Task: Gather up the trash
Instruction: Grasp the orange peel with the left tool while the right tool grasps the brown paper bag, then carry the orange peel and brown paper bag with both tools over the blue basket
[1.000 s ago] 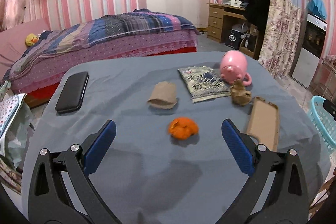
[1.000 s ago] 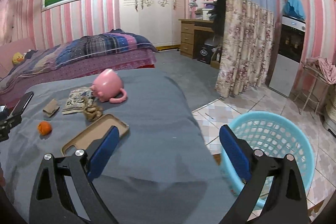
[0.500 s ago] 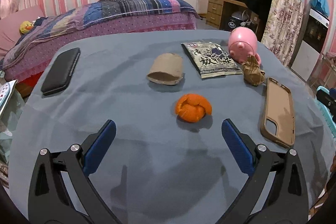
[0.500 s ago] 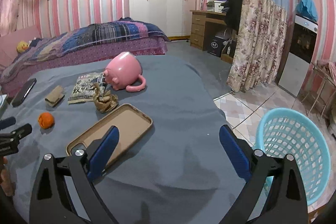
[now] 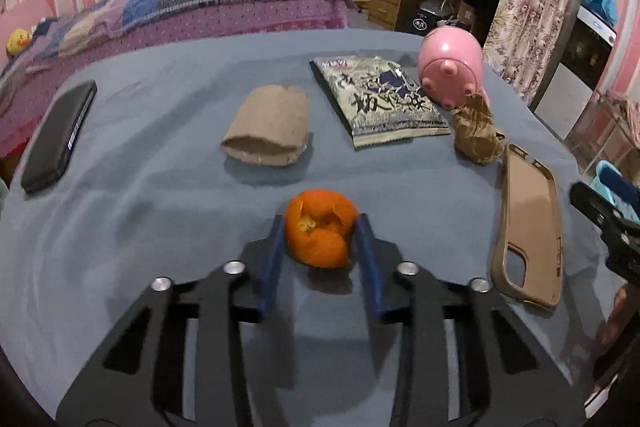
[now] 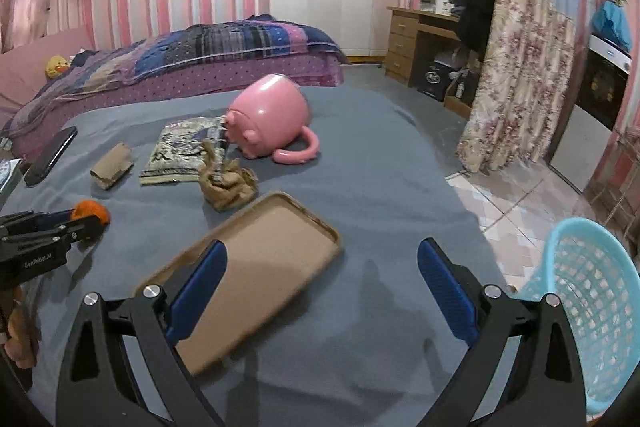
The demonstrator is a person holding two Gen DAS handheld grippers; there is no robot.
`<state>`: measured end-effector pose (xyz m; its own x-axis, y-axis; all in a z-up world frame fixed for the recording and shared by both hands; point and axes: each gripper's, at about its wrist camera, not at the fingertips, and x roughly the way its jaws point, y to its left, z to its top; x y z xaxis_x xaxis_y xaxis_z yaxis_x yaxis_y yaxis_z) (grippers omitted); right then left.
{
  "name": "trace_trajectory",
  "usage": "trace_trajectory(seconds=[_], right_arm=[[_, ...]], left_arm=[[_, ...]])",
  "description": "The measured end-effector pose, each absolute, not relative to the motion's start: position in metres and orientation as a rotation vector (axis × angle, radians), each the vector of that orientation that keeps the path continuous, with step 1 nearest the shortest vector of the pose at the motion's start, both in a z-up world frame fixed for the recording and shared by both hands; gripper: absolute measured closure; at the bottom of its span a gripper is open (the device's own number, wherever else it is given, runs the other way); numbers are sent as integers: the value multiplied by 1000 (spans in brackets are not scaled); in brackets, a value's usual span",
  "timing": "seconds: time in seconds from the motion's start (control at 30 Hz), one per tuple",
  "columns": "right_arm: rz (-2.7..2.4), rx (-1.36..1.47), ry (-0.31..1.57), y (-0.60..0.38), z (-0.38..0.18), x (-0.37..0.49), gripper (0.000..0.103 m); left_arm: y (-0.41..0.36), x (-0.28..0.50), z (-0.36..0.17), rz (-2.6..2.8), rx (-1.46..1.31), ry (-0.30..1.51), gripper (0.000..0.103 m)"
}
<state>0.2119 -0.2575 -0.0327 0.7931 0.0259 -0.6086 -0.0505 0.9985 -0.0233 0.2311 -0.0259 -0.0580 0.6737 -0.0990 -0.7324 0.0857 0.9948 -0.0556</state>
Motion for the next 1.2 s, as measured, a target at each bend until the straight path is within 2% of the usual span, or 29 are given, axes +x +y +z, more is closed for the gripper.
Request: trace_trajectory(seconds=[0.33,0.4,0.47,0.53,0.57,0.87,1.2], right_arm=[[186,-104,729,-206,-35,273,13],[207,-104,760,-200,-39,283,25],[220,-113,787,-191,-46,293,29],[231,-120,810,-186,-51,299,44],[237,-129,817,-182,-54,301,55],[194,-72,667,-203,-22,250,58],[-15,-49,644,-285,1,164,58]], left_arm=[[22,249,-24,34,57,713,77],[35,252,-17,59,53,694,77],[47,256,-11,78,48,681,77],[56,256,-8,91,41,674,77],[58,256,-7,96,38,673,77],[46,246,-8,67,25,677,77],[-25,220,15,-66,27,634,77]])
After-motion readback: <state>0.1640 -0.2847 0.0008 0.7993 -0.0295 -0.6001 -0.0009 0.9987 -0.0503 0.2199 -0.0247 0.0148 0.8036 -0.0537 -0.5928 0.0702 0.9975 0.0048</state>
